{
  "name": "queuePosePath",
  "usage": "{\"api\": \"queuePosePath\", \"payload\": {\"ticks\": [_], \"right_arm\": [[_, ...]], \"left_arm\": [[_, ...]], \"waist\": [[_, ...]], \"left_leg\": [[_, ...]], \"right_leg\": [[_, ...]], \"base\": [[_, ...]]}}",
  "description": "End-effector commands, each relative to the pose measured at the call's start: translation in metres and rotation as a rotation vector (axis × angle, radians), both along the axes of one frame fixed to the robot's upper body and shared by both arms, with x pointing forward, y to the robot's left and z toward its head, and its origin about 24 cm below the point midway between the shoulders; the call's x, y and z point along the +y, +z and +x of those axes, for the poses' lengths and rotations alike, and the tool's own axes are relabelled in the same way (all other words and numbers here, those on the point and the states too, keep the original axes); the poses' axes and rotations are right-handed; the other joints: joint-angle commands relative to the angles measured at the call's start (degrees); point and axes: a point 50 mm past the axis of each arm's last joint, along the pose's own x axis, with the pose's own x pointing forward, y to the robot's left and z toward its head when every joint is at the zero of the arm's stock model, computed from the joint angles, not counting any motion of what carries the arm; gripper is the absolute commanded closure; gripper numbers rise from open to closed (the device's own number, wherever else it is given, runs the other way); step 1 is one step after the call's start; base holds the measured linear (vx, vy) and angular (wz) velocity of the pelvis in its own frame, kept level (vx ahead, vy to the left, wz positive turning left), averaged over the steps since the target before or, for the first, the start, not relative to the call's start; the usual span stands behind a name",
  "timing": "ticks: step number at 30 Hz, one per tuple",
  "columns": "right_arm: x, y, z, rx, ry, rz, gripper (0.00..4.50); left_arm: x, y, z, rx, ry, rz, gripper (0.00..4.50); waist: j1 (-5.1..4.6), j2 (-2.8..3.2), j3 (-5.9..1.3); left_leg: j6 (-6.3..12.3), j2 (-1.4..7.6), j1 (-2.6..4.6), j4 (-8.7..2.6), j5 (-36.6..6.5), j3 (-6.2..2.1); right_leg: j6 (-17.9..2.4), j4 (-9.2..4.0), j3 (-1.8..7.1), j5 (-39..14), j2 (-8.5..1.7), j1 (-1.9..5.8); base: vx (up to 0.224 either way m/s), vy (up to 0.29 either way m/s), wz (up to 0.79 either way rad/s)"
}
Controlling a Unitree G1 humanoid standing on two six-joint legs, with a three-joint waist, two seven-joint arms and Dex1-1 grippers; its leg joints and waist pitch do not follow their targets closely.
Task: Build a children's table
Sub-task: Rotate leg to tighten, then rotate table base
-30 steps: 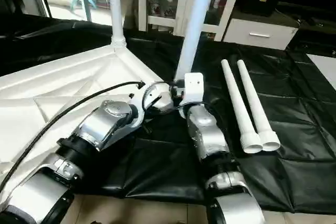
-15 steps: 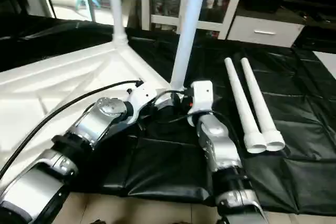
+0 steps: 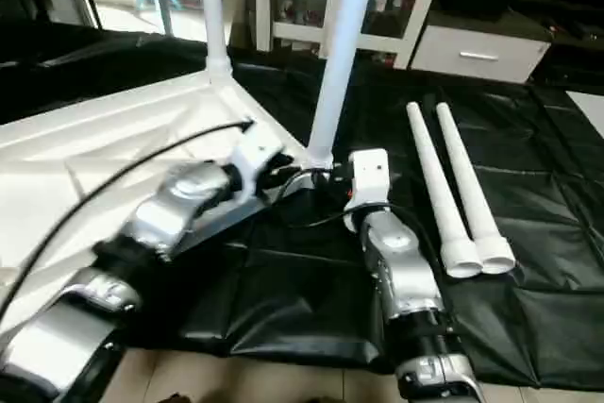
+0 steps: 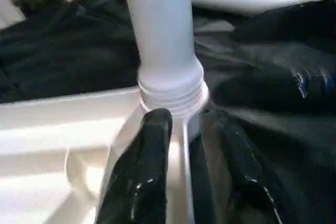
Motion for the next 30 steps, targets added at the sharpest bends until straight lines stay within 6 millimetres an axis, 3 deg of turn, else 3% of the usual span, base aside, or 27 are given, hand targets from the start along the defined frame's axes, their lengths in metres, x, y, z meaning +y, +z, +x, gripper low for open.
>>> {"api": "queuePosePath", "payload": {"ticks": [1, 2, 3, 8, 11, 16, 19, 23, 30], "right_arm": [[-0.004, 0.004, -0.002, -0.011, 0.023, 0.004, 0.17], [-0.005, 0.004, -0.003, -0.011, 0.026, 0.006, 0.17], [-0.006, 0.004, -0.004, -0.010, 0.027, 0.008, 0.17], [-0.012, 0.003, -0.006, -0.004, 0.018, 0.003, 0.17], [-0.012, 0.003, -0.007, -0.003, 0.032, 0.002, 0.17], [-0.009, 0.004, -0.015, 0.009, 0.125, -0.009, 0.17], [-0.011, 0.004, -0.018, 0.009, 0.137, -0.015, 0.17], [-0.012, 0.003, -0.019, 0.013, 0.131, -0.016, 0.17], [-0.013, 0.004, -0.019, 0.017, 0.127, -0.017, 0.17]], "left_arm": [[0.009, 0.001, -0.011, 0.038, -0.077, 0.042, 2.95], [0.013, 0.000, -0.015, 0.046, -0.097, 0.056, 2.95], [0.019, -0.001, -0.021, 0.067, -0.125, 0.069, 2.76], [0.032, 0.004, -0.047, 0.165, -0.261, 0.105, 2.71], [0.041, 0.004, -0.051, 0.193, -0.271, 0.177, 2.71], [0.062, 0.005, -0.051, 0.207, -0.196, 0.316, 2.71], [0.069, 0.002, -0.046, 0.209, -0.132, 0.364, 2.71], [0.069, -0.001, -0.040, 0.209, -0.082, 0.390, 2.71], [0.062, -0.009, -0.023, 0.173, 0.012, 0.417, 2.71]], "waist": [[0.08, -0.26, -3.96], [-0.15, -0.03, -3.84], [-0.20, 0.01, -3.74], [-0.15, 0.31, -3.56], [-0.18, 0.32, -3.50], [-0.36, 0.45, -3.42], [-0.56, 0.41, -3.43], [-0.78, 0.36, -3.41], [-1.01, 0.13, -3.42]], "left_leg": [[2.96, 1.36, 0.28, -4.18, -5.2, 0.30], [2.46, 1.40, 0.10, -4.31, -5.7, 0.28], [2.24, 1.30, 0.23, -4.33, -6.1, 0.35], [-0.08, 1.48, 0.55, -4.66, -8.1, 0.36], [-0.53, 1.11, 0.36, -4.67, -7.9, 0.38], [-0.64, 1.02, 0.21, -4.70, -8.4, 0.23], [-0.86, 1.00, 0.18, -4.70, -8.4, 0.20], [-1.01, 0.90, 0.23, -4.66, -10.0, 0.16], [-0.68, 0.71, -0.05, -4.63, -11.8, -0.14]], "right_leg": [[-11.3, -2.72, 2.95, -8.6, -3.24, 3.67], [-10.8, -2.79, 2.98, -9.8, -3.08, 3.55], [-10.5, -3.00, 2.99, -10.3, -2.95, 3.36], [-10.0, -2.85, 3.10, -11.4, -2.85, 3.03], [-9.6, -2.78, 3.16, -10.7, -2.61, 3.31], [-8.1, -3.01, 3.20, -12.4, -2.56, 3.45], [-8.5, -3.14, 3.16, -13.0, -2.59, 3.41], [-8.0, -3.59, 3.15, -15.9, -2.63, 3.30], [-5.5, -4.48, 2.93, -21.6, -2.68, 3.24]], "base": [[0.000, 0.000, 0.00], [0.000, 0.000, 0.00], [0.000, 0.000, 0.00], [0.000, 0.000, 0.00], [0.000, 0.000, 0.00], [0.000, 0.000, 0.00], [0.000, 0.000, 0.00], [0.000, 0.000, 0.00], [0.000, 0.000, 0.00]]}}
